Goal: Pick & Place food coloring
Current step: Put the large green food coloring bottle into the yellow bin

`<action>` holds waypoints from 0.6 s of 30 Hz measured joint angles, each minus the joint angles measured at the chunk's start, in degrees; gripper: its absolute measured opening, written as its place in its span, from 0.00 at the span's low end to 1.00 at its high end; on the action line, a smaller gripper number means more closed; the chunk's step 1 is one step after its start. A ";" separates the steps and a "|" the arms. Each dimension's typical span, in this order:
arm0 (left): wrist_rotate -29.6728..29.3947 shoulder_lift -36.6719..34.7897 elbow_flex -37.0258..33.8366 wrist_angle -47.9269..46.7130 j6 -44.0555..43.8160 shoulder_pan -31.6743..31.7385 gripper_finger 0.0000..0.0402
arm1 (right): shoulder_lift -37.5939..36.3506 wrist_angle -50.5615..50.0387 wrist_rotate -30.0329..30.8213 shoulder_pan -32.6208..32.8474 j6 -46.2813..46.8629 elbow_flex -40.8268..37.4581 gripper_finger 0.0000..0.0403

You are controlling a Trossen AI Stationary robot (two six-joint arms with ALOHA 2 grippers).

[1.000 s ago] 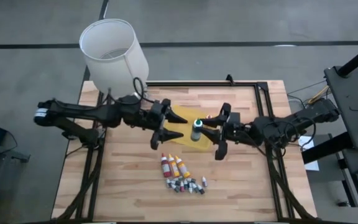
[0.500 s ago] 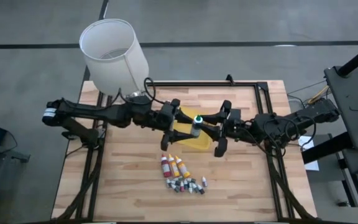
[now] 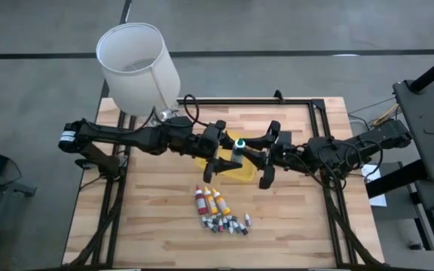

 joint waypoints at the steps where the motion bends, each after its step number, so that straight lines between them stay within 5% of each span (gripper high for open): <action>1: 0.02 0.05 0.00 -0.08 -0.15 0.00 0.61 | 0.00 -0.09 0.00 0.00 -0.02 0.00 0.26; 7: 0.04 0.07 -0.11 -1.81 -0.18 0.00 0.58 | 0.00 -0.07 0.11 0.02 -0.18 0.00 0.26; 18: 0.02 0.07 -0.26 -2.40 -0.27 0.02 0.37 | 0.00 -0.02 0.09 0.04 -0.17 0.00 0.26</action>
